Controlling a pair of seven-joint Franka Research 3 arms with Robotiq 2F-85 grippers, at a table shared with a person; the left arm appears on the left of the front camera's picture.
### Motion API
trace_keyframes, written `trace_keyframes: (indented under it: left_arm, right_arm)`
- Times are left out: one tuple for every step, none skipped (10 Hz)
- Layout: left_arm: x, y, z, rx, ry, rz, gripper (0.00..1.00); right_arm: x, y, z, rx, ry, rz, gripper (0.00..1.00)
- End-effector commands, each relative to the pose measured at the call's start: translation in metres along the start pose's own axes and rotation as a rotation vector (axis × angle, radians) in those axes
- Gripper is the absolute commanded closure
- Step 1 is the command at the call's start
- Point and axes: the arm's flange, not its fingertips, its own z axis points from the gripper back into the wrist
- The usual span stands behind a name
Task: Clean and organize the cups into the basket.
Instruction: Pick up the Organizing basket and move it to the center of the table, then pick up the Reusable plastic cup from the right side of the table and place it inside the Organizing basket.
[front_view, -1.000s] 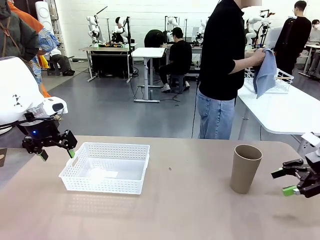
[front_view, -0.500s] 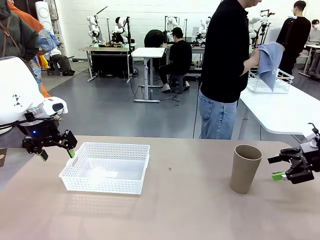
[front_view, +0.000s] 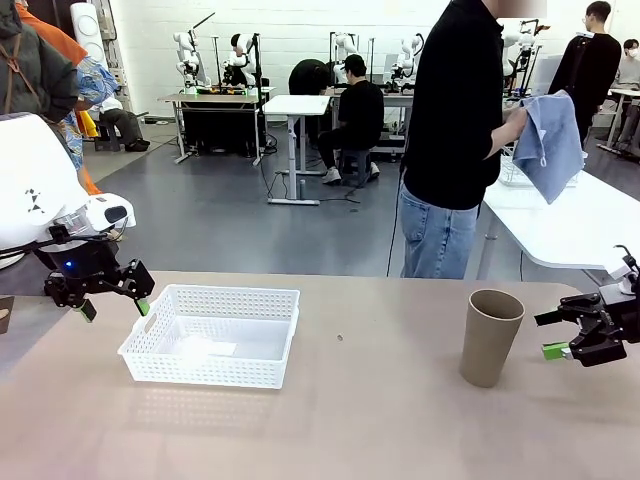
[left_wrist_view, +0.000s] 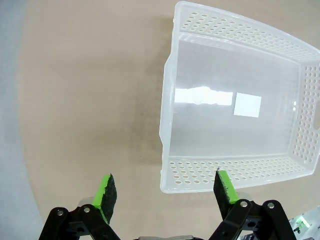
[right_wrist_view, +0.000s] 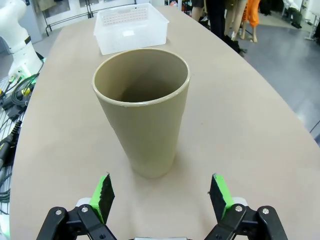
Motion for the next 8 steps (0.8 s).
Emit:
trace_keyframes:
  left_arm:
    - [0.002, -0.001, 0.001, 0.003, 0.010, -0.002, 0.00]
    - [0.002, -0.001, 0.001, 0.003, 0.010, -0.002, 0.00]
    - [0.002, -0.001, 0.001, 0.003, 0.010, -0.002, 0.00]
    - [0.000, 0.000, 0.000, 0.000, 0.000, 0.000, 0.00]
    - [-0.002, 0.000, -0.006, 0.020, 0.031, -0.024, 0.00]
    - [-0.004, -0.001, -0.009, 0.026, 0.035, -0.046, 0.00]
    - [-0.005, -0.003, -0.014, 0.050, 0.033, -0.051, 0.00]
    - [0.001, -0.002, -0.019, 0.065, 0.042, -0.024, 0.00]
  right_arm:
    - [-0.001, 0.001, 0.001, 0.013, 0.002, -0.002, 0.00]
    - [-0.001, 0.001, 0.001, 0.013, 0.002, -0.002, 0.00]
    - [0.000, 0.000, 0.000, 0.000, 0.000, 0.000, 0.00]
    - [-0.003, -0.005, -0.009, -0.066, -0.028, 0.073, 0.00]
    - [-0.008, -0.010, -0.021, -0.018, -0.059, 0.118, 0.00]
    - [-0.012, -0.016, -0.027, -0.014, -0.087, 0.148, 0.00]
    - [-0.016, -0.020, -0.029, -0.006, -0.117, 0.152, 0.00]
    - [-0.021, -0.025, -0.031, 0.010, -0.132, 0.146, 0.00]
